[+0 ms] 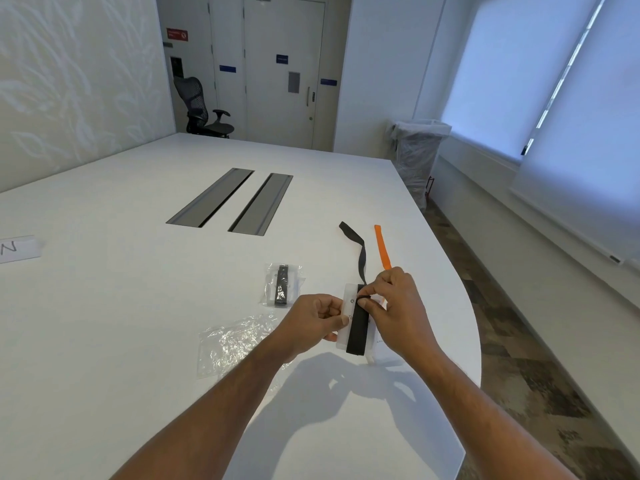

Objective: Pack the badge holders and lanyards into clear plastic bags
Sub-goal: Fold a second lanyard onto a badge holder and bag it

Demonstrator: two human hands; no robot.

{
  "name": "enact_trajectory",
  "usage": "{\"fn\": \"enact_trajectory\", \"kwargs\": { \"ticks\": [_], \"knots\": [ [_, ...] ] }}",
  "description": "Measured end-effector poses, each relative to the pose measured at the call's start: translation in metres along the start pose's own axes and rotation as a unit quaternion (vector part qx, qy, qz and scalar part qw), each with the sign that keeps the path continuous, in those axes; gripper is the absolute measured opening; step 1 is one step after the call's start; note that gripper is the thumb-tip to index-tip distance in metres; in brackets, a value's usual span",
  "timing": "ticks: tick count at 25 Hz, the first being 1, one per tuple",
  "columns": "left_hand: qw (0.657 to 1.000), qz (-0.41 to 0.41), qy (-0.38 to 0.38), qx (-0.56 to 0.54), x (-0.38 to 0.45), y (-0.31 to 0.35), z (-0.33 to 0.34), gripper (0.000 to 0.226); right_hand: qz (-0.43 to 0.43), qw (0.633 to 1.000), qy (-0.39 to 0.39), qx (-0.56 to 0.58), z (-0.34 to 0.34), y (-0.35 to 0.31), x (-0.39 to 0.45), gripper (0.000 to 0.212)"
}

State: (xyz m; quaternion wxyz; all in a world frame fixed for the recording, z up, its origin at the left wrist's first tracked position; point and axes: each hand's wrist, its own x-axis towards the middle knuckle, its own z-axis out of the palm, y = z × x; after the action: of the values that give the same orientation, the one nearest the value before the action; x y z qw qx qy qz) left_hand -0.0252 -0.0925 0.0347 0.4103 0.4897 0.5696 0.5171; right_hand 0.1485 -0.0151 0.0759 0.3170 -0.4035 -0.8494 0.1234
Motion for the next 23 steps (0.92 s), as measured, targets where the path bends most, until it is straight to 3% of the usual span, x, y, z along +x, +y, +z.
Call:
{"fn": "enact_trajectory", "kwargs": {
  "ticks": [3, 7, 10, 13, 15, 17, 20, 23],
  "knots": [
    [1.000, -0.004, -0.021, 0.000, -0.004, 0.000, -0.003, 0.013, 0.020, 0.999, -0.017, 0.032, 0.002, -0.001, -0.001, 0.012],
    [0.999, -0.021, -0.032, 0.010, -0.008, -0.003, -0.012, 0.012, 0.111, 0.981, -0.125, 0.098, 0.007, -0.005, -0.001, 0.018],
    [0.998, -0.046, -0.027, 0.021, -0.013, -0.007, -0.022, 0.008, 0.122, 0.977, -0.128, 0.117, 0.017, -0.006, -0.004, 0.013],
    [0.991, -0.040, 0.099, 0.075, -0.014, -0.012, -0.040, 0.006, 0.136, 0.975, -0.100, 0.146, 0.027, -0.005, -0.010, 0.011],
    [0.955, -0.044, 0.239, 0.171, -0.015, -0.016, -0.059, 0.008, 0.149, 0.972, -0.082, 0.162, 0.033, -0.004, -0.012, 0.006],
    [0.911, -0.098, 0.290, 0.276, -0.020, -0.022, -0.080, 0.017, 0.158, 0.969, -0.070, 0.176, 0.038, -0.003, -0.013, 0.005],
    [0.864, -0.226, 0.244, 0.377, -0.030, -0.032, -0.095, 0.035, 0.165, 0.966, -0.063, 0.189, 0.044, -0.005, -0.014, 0.005],
    [0.849, -0.264, 0.212, 0.406, -0.033, -0.033, -0.092, 0.038, 0.181, 0.962, -0.065, 0.193, 0.049, -0.008, -0.013, 0.012]
  ]
}}
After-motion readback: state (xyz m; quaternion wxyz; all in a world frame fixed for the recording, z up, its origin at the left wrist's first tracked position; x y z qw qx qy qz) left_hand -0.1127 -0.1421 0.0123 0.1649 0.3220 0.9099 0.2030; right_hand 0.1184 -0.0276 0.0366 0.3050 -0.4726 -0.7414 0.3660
